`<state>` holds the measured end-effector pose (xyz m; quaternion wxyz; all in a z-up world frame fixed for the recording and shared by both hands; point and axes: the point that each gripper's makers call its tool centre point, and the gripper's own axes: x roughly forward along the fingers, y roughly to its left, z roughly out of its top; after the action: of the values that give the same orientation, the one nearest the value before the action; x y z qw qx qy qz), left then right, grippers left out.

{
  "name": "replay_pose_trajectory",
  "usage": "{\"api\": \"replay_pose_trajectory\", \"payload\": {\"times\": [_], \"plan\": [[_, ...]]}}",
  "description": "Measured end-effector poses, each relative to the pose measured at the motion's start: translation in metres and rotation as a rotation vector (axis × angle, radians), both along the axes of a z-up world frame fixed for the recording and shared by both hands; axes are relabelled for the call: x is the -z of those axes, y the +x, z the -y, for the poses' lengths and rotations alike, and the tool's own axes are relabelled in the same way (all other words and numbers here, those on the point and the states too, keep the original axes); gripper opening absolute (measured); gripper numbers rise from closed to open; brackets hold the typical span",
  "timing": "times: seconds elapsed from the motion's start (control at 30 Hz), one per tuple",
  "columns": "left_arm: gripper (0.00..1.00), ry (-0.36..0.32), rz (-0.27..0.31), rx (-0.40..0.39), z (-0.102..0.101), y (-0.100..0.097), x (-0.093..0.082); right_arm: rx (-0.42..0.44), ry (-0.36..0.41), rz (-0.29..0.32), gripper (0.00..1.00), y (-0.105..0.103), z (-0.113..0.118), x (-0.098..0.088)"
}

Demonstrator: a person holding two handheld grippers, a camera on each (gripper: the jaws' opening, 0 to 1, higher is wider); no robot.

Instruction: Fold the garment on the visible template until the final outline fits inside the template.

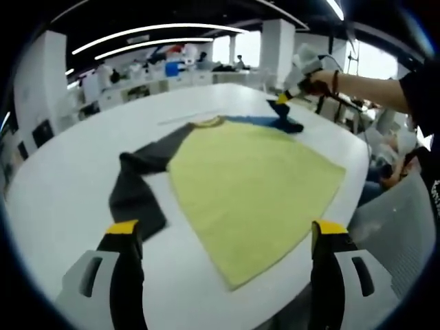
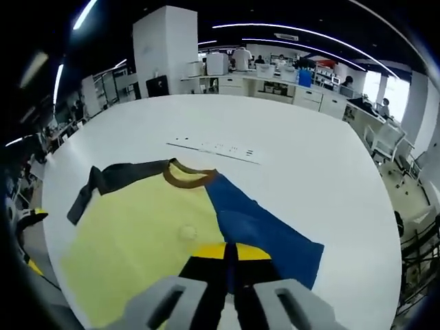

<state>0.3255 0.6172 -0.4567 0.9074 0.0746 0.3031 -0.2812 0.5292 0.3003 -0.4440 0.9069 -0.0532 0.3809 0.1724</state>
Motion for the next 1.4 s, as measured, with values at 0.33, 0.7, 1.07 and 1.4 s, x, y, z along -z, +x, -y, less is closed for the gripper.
{"api": "replay_pose_trajectory", "payload": {"times": [0.33, 0.7, 1.07, 1.4], "plan": [[0.99, 0.002, -0.002, 0.000, 0.000, -0.001, 0.000, -0.032, 0.042, 0.003, 0.00, 0.002, -0.037, -0.005], [0.99, 0.000, 0.012, -0.007, 0.000, -0.002, -0.001, -0.079, 0.045, -0.001, 0.00, 0.008, -0.064, -0.004], [0.99, 0.002, 0.014, -0.007, 0.000, -0.002, -0.002, -0.102, 0.077, 0.006, 0.00, 0.013, -0.092, -0.005], [0.98, -0.006, 0.003, -0.021, -0.004, -0.003, 0.001, -0.150, 0.075, 0.007, 0.00, 0.008, -0.123, -0.005]]}}
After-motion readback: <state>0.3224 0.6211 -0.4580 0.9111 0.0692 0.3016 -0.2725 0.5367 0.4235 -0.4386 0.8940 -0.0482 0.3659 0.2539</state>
